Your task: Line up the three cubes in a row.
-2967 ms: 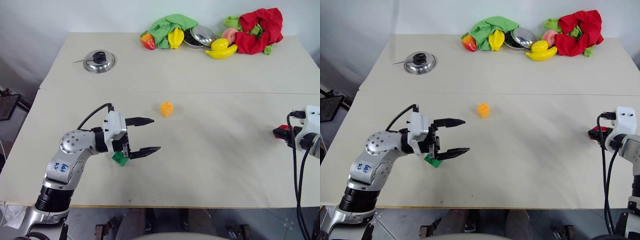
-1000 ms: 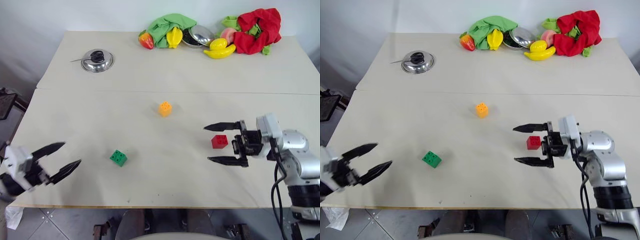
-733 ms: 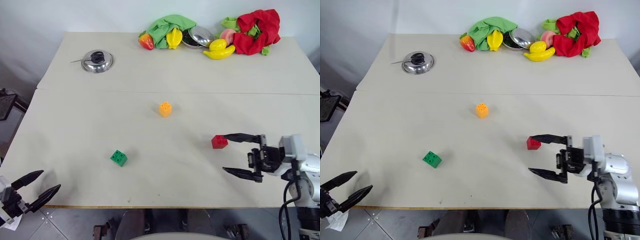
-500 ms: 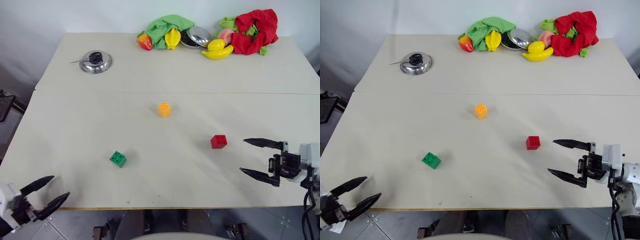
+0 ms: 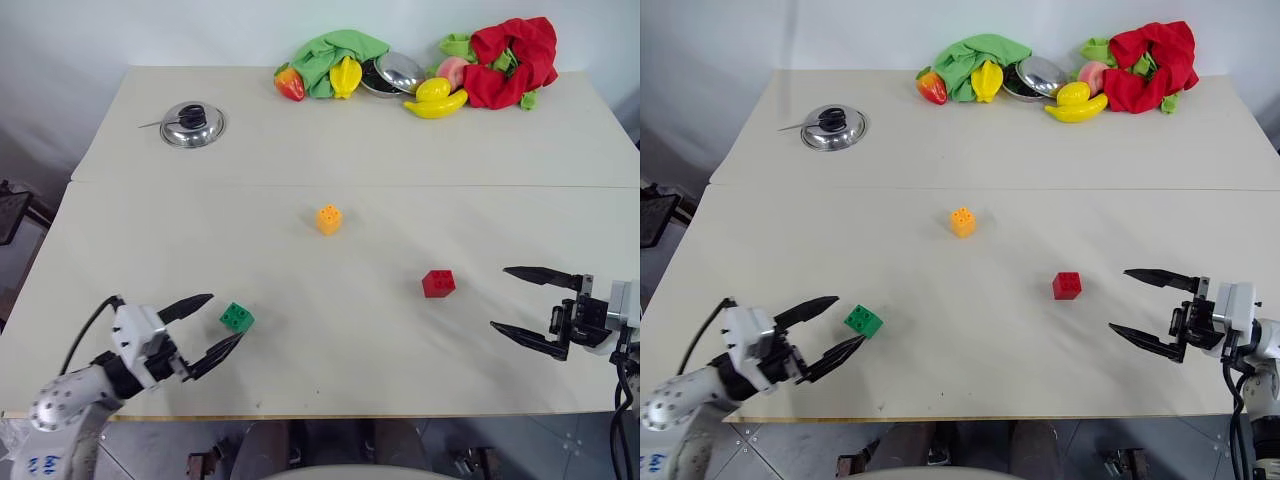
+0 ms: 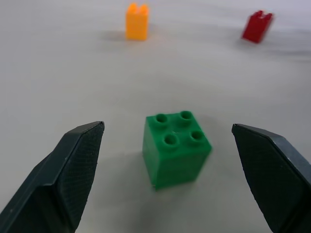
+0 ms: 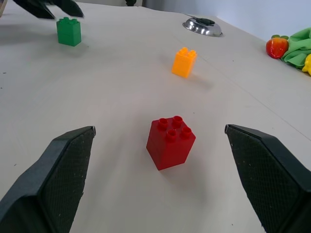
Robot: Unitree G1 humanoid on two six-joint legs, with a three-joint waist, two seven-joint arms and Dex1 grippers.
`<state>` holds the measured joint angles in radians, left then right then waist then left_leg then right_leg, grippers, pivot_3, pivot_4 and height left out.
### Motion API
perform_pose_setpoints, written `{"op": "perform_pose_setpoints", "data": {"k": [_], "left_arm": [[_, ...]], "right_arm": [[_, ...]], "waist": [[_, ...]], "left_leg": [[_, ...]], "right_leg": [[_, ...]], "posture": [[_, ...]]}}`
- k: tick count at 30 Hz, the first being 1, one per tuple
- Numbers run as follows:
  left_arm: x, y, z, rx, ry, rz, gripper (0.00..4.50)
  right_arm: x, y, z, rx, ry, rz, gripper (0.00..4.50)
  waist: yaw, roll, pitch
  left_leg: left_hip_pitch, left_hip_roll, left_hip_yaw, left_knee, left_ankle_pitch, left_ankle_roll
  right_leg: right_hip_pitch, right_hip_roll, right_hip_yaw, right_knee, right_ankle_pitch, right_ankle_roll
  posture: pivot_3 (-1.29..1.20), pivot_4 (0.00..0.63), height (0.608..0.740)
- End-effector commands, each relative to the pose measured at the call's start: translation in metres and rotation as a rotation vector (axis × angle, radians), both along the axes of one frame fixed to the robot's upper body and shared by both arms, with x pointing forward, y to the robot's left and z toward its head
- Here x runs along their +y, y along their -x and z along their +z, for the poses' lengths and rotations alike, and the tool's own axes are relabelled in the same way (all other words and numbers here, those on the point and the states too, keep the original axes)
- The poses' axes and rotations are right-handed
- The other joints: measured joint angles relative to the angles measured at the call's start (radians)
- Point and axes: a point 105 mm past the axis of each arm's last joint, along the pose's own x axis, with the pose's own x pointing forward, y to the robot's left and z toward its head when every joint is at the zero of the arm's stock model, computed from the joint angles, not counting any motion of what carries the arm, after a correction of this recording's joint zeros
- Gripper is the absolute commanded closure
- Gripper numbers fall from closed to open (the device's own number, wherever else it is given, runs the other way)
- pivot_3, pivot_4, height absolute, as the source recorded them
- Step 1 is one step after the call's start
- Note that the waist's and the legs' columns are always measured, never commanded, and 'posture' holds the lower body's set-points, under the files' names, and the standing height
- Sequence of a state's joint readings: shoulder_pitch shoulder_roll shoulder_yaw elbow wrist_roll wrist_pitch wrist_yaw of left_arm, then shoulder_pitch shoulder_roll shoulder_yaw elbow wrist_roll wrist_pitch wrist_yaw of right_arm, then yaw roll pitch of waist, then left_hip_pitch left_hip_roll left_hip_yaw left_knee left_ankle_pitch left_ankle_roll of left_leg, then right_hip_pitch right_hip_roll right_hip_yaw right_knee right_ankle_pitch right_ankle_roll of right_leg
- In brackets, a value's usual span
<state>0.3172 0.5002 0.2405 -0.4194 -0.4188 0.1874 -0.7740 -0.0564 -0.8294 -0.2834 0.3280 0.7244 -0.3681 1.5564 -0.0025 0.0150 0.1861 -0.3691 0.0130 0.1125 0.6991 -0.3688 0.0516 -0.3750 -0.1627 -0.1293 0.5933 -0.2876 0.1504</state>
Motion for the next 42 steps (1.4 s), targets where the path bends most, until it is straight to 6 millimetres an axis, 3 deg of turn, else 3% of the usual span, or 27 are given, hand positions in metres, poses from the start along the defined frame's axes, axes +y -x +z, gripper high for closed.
{"op": "perform_pose_setpoints", "data": {"k": [1,4,8,11,12,17,21,23,25,30,35,42], "left_arm": [[-0.010,-0.007,-0.002,-0.008,-0.033,0.040,0.00],[-0.015,-0.009,-0.003,0.001,-0.033,0.032,0.59],[-0.012,-0.012,-0.004,0.010,-0.078,-0.005,1.87],[-0.006,-0.021,0.007,0.008,-0.081,-0.073,2.87],[-0.007,-0.022,0.012,0.009,-0.081,-0.122,3.00],[-0.026,-0.029,0.054,-0.022,-0.086,-0.442,2.97],[-0.069,-0.049,0.084,-0.087,-0.133,-0.681,2.97],[-0.096,-0.078,0.076,-0.030,-0.190,-0.660,2.97],[-0.117,-0.093,0.070,-0.009,-0.205,-0.659,2.97],[-0.171,-0.094,0.042,-0.024,-0.245,-0.780,2.97],[-0.195,-0.106,0.028,-0.020,-0.257,-0.759,2.97],[-0.215,-0.116,0.025,-0.035,-0.212,-0.742,2.97]], "right_arm": [[0.007,0.007,0.009,-0.028,0.016,0.051,0.03],[0.017,0.010,0.007,-0.023,0.002,0.062,0.00],[0.026,0.012,0.004,-0.020,-0.016,0.068,0.00],[0.029,0.013,0.003,-0.016,-0.030,0.058,0.00],[0.029,0.014,0.003,-0.014,-0.031,0.053,0.00],[0.022,0.017,0.007,-0.027,-0.032,0.001,0.00],[0.013,0.020,0.014,-0.047,-0.048,-0.064,0.00],[0.012,0.023,0.019,-0.062,-0.067,-0.097,0.00],[0.012,0.025,0.023,-0.069,-0.101,-0.133,0.00],[0.019,0.040,0.021,-0.075,-0.132,-0.199,0.00],[0.019,0.046,0.021,-0.078,-0.146,-0.256,0.00],[0.018,0.052,0.021,-0.088,-0.153,-0.295,0.00]], "waist": [[0.001,0.000,0.000],[0.002,0.000,0.000],[0.004,0.000,0.000],[0.007,0.000,0.000],[0.006,0.000,0.000],[0.011,0.001,0.000],[0.026,0.001,0.000],[0.032,0.002,-0.001],[0.034,0.002,-0.001],[0.029,0.001,0.000],[0.028,-0.001,0.001],[0.029,-0.001,0.001]], "left_leg": [[0.000,0.000,0.000,0.000,0.000,0.000],[0.000,0.000,0.000,0.000,0.000,0.000],[0.000,0.000,0.000,0.000,0.000,0.000],[0.000,0.000,-0.001,0.000,0.000,0.000],[0.000,0.000,-0.001,0.001,0.001,-0.001],[-0.001,0.000,-0.001,0.000,0.001,-0.001],[-0.001,-0.002,-0.002,0.001,0.002,0.000],[-0.001,-0.004,-0.002,0.001,0.003,0.000],[-0.001,-0.011,-0.002,0.001,0.003,0.001],[-0.003,-0.010,-0.003,-0.002,0.003,0.001],[-0.003,-0.010,-0.001,0.000,0.004,0.002],[-0.003,-0.009,-0.002,0.000,0.005,0.002]], "right_leg": [[0.000,0.000,0.000,0.000,0.000,0.000],[0.000,0.000,0.000,0.000,0.000,0.000],[0.000,0.000,0.000,0.000,0.000,0.000],[0.000,0.000,0.000,0.000,0.000,0.000],[0.000,0.000,0.000,0.001,0.000,0.000],[0.000,0.000,0.000,0.001,0.000,0.000],[0.000,0.001,0.000,0.001,0.001,0.001],[0.001,0.001,0.001,0.001,0.001,0.002],[0.001,0.001,0.001,0.001,0.001,0.003],[0.000,0.003,-0.001,-0.003,0.001,0.004],[0.000,0.003,0.002,-0.003,0.002,0.006],[0.000,0.000,0.003,-0.002,0.002,0.007]], "posture": [[0.00,0.150,0.740],[0.00,0.150,0.740],[0.00,0.150,0.740],[0.00,0.150,0.740],[0.00,0.150,0.740],[0.00,0.150,0.740],[0.00,0.150,0.740],[0.00,0.150,0.740],[0.00,0.150,0.740],[0.00,0.150,0.740],[0.00,0.150,0.740],[0.00,0.150,0.740]]}}
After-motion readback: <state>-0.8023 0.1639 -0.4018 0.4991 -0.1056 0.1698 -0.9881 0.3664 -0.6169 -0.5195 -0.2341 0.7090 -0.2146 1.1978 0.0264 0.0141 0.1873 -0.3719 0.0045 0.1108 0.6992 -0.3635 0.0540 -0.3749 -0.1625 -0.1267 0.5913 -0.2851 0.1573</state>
